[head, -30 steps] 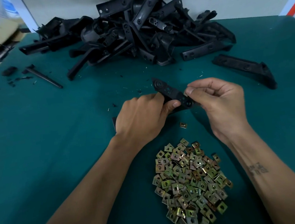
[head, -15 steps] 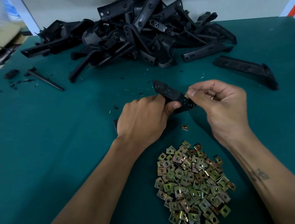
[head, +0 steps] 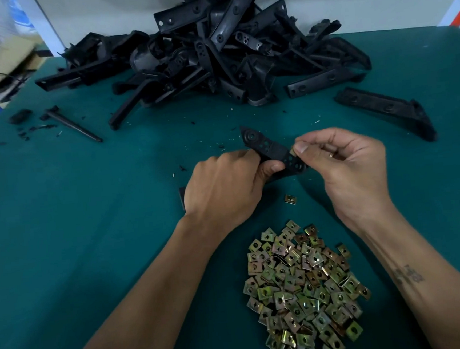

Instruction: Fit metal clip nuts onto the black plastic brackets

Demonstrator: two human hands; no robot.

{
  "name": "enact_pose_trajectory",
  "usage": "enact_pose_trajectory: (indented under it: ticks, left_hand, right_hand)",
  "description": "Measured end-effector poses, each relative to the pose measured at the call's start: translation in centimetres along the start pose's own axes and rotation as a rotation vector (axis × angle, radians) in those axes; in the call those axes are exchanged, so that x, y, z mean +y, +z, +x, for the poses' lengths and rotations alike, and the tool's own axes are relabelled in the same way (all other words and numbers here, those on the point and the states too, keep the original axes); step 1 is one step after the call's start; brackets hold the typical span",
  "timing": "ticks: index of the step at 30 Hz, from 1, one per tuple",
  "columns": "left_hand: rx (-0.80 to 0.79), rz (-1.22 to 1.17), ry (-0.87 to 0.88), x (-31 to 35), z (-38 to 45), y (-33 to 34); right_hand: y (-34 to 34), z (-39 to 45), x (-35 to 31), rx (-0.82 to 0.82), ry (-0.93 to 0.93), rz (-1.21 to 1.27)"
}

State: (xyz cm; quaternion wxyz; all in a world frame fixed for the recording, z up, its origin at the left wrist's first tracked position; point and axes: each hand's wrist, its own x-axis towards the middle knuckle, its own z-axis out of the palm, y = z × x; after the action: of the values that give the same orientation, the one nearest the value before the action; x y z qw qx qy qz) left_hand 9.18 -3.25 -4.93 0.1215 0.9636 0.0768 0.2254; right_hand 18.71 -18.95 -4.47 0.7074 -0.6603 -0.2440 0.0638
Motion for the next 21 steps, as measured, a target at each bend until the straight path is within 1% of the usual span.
enact_pose_trajectory:
  ticks: [3,6,9,11,15,21]
  left_hand:
    - [-0.004,0.048,-0.017,-0.1,-0.1,0.0]
    - [-0.020,0.094,-0.039,-0.2,-0.2,0.2]
    - [0.001,0.068,-0.051,-0.2,-0.2,0.0]
    - [0.012,0.068,-0.054,-0.1,-0.3,0.0]
    - [0.039,0.071,-0.066,-0.1,-0.4,0.0]
    - [0.089,0.061,-0.105,-0.3,-0.4,0.1]
  right_hand:
    - [0.2,-0.3,0.0,-0.023,-0.004,-0.016]
    - [0.7,-0.7,0.0,0.008,0.011,0.008]
    - [1.0,-1.0,-0.3,0.024,0.077,0.126]
    - [0.8,-1.1,-0.6,-0.003,0.136,0.220]
    - [0.4,-1.0,-0.8,-0.063,0.159,0.184]
    - [0.0,-1.2,-0.6,-0.159,0.174,0.193]
